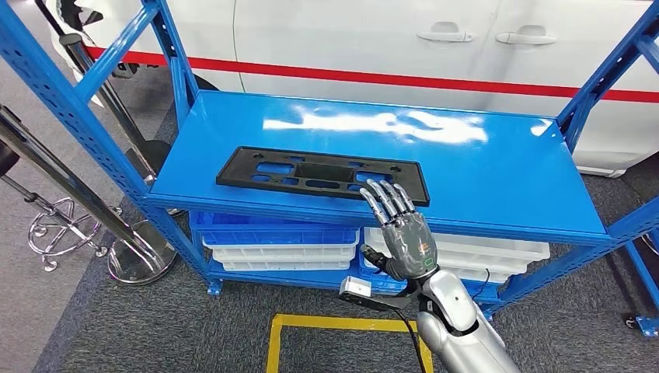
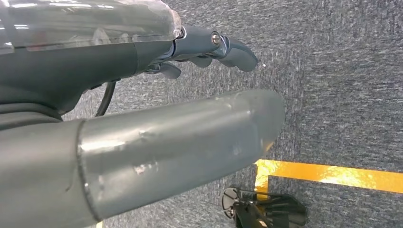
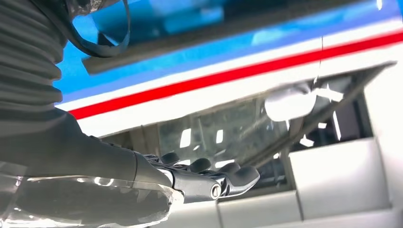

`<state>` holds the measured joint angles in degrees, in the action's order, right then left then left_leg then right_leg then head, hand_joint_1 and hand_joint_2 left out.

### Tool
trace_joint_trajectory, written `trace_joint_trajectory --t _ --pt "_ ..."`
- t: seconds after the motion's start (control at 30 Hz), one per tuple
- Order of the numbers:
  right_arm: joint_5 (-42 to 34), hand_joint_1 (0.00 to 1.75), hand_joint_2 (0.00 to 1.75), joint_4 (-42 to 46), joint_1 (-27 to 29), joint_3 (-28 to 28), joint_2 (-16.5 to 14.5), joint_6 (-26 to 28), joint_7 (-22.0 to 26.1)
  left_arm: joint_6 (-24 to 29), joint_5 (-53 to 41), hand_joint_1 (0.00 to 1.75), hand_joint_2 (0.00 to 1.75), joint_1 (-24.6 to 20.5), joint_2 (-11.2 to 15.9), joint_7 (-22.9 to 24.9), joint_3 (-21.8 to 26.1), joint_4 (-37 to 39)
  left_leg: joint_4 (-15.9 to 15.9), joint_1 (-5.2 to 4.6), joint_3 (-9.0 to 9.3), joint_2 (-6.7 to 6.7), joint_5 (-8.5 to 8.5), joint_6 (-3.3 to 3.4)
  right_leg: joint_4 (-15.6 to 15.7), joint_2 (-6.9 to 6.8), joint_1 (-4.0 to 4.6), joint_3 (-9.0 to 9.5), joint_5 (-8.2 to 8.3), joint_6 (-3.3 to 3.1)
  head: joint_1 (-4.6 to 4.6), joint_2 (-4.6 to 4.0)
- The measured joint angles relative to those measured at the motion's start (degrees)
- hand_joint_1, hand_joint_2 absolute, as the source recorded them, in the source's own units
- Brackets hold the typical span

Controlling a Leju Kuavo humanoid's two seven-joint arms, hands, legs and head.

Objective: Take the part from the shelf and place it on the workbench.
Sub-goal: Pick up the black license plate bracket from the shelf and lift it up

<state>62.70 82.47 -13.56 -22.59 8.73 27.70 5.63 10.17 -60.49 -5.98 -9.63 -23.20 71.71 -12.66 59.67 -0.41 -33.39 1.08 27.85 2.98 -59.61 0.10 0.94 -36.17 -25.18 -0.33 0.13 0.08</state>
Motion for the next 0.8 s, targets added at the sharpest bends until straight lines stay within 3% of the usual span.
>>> trace_joint_trajectory --t 0.53,0.8 --pt "1.83 0.0 1.75 6.89 3.22 3.43 -2.45 0.85 -0.51 0.13 -0.43 0.0 0.0 0.01 -0.37 0.07 -0.06 0.0 0.0 -0.02 0.01 -0.02 0.01 0.0 0.01 0.0 -0.02 0.01 0.0 0.0 0.0 -0.01" --pt "8.22 0.0 1.75 0.0 -1.27 4.32 -3.21 -1.63 -6.29 -0.03 -2.14 0.0 0.0 -0.19 -0.37 0.19 -1.35 0.0 0.0 -0.01 0.04 -0.04 -0.01 0.0 0.0 0.05 -0.02 0.05 0.03 0.0 0.0 0.0"
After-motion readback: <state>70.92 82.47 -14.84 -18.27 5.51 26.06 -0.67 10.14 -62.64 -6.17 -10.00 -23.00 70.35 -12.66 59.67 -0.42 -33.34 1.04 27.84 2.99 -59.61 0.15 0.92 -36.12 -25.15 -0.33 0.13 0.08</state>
